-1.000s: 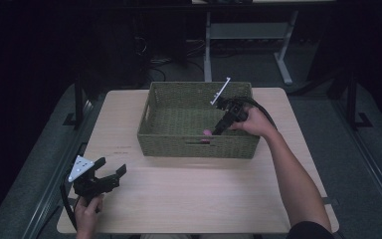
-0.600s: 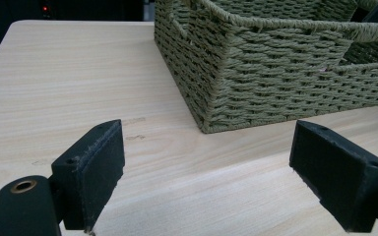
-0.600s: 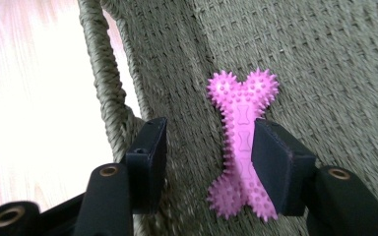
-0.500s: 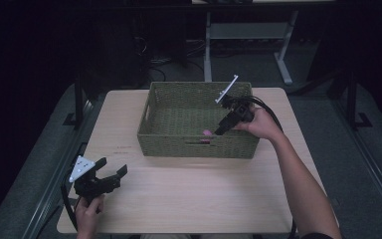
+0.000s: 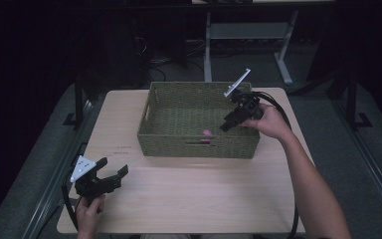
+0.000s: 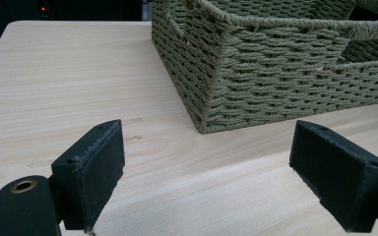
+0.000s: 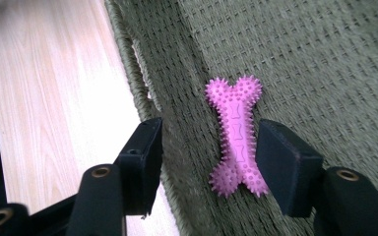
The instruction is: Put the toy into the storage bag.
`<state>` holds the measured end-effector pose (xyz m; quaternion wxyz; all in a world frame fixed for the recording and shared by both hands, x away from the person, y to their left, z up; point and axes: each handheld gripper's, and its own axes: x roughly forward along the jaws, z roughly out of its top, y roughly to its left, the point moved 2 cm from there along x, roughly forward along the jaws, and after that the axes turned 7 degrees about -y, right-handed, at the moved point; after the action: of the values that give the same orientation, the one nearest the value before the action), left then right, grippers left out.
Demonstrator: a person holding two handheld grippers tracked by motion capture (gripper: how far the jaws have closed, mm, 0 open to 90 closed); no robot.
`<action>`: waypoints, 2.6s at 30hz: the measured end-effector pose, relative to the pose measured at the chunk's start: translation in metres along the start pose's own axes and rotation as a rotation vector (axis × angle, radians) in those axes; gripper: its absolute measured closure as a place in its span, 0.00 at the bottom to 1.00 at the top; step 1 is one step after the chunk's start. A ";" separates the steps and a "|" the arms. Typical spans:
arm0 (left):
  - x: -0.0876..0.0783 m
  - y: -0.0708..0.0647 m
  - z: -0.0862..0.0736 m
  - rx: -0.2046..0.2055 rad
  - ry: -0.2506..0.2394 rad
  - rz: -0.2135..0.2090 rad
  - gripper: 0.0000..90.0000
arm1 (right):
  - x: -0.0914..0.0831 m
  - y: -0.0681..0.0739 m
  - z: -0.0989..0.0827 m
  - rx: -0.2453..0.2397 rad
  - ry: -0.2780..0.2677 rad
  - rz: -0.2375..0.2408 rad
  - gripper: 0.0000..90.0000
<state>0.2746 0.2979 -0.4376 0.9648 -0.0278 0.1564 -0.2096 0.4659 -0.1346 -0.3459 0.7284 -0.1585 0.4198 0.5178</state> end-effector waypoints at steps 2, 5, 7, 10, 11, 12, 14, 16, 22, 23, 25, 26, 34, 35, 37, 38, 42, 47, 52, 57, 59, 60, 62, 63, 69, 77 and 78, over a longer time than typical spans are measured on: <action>0.000 0.000 0.000 0.000 0.002 -0.001 0.14 | -0.004 0.003 0.000 -0.006 -0.009 -0.005 0.46; 0.000 -0.001 0.000 0.002 0.000 -0.002 0.14 | -0.009 0.009 0.001 -0.015 -0.019 -0.008 0.45; 0.000 -0.001 0.000 0.002 0.000 -0.001 0.14 | -0.012 0.013 0.000 -0.026 -0.022 -0.011 0.44; 0.000 -0.001 0.000 0.004 0.001 -0.001 0.14 | -0.016 0.017 -0.001 -0.023 -0.033 -0.013 0.44; 0.000 -0.001 0.000 0.005 0.001 -0.002 0.14 | -0.017 0.018 -0.002 -0.025 -0.033 -0.020 0.44; 0.000 -0.001 0.000 0.004 0.001 -0.002 0.14 | -0.018 0.019 -0.003 -0.027 -0.032 -0.020 0.44; 0.000 -0.001 0.000 0.004 0.001 -0.002 0.14 | -0.019 0.020 -0.005 -0.023 -0.034 -0.019 0.44; 0.000 -0.001 0.000 0.004 0.003 -0.002 0.14 | -0.020 0.021 -0.007 -0.022 -0.035 -0.018 0.44; 0.001 -0.002 0.000 0.004 0.003 -0.003 0.14 | -0.023 0.025 -0.014 -0.011 -0.035 -0.024 0.42; 0.001 -0.002 0.000 0.004 0.003 -0.003 0.14 | -0.024 0.025 -0.015 -0.014 -0.036 -0.024 0.42; 0.001 -0.002 0.000 0.004 0.003 -0.003 0.14 | -0.026 0.027 -0.015 -0.018 -0.045 -0.027 0.42; 0.001 -0.002 0.000 0.005 0.003 -0.003 0.14 | -0.027 0.028 -0.016 -0.020 -0.046 -0.026 0.42; 0.001 -0.002 0.000 0.008 0.005 -0.004 0.14 | -0.032 0.038 -0.022 -0.028 -0.054 -0.029 0.40; 0.001 -0.003 0.000 0.010 0.006 -0.005 0.14 | -0.033 0.039 -0.023 -0.028 -0.054 -0.031 0.40; 0.002 -0.003 0.000 0.011 0.006 -0.007 0.14 | -0.034 0.040 -0.026 -0.024 -0.052 -0.033 0.39; 0.002 -0.003 0.000 0.011 0.007 -0.006 0.14 | -0.034 0.041 -0.027 -0.022 -0.050 -0.035 0.39; 0.002 -0.003 0.000 0.011 0.006 -0.006 0.14 | -0.036 0.043 -0.031 -0.021 -0.057 -0.035 0.38; 0.002 -0.003 0.000 0.011 0.007 -0.006 0.14 | -0.038 0.048 -0.038 -0.023 -0.062 -0.043 0.37; 0.002 -0.004 0.000 0.012 0.008 -0.006 0.14 | -0.039 0.053 -0.044 -0.023 -0.063 -0.048 0.35; 0.002 -0.005 0.000 0.014 0.008 -0.008 0.14 | -0.040 0.056 -0.050 -0.023 -0.067 -0.053 0.34; 0.002 -0.005 0.000 0.013 0.008 -0.007 0.14 | -0.039 0.057 -0.053 -0.020 -0.065 -0.047 0.34; 0.002 -0.005 0.000 0.013 0.008 -0.006 0.14 | -0.039 0.057 -0.055 -0.018 -0.059 -0.053 0.33; 0.002 -0.004 0.000 0.012 0.008 -0.007 0.14 | -0.039 0.059 -0.057 -0.019 -0.060 -0.050 0.33; 0.002 -0.004 0.000 0.015 0.008 -0.007 0.14 | -0.039 0.060 -0.059 -0.021 -0.064 -0.050 0.33; 0.002 -0.006 0.000 0.020 0.010 -0.010 0.14 | -0.037 0.064 -0.072 -0.011 -0.061 -0.049 0.33; 0.002 -0.005 0.000 0.014 0.010 -0.009 0.14 | -0.034 0.066 -0.099 0.005 -0.071 -0.051 0.33; 0.002 -0.005 0.000 0.012 0.010 -0.009 0.14 | -0.033 0.066 -0.103 0.005 -0.077 -0.053 0.33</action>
<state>0.2745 0.2924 -0.4377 0.9633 -0.0215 0.1595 -0.2148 0.3569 -0.1967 -0.3682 0.7577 -0.1476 0.3886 0.5030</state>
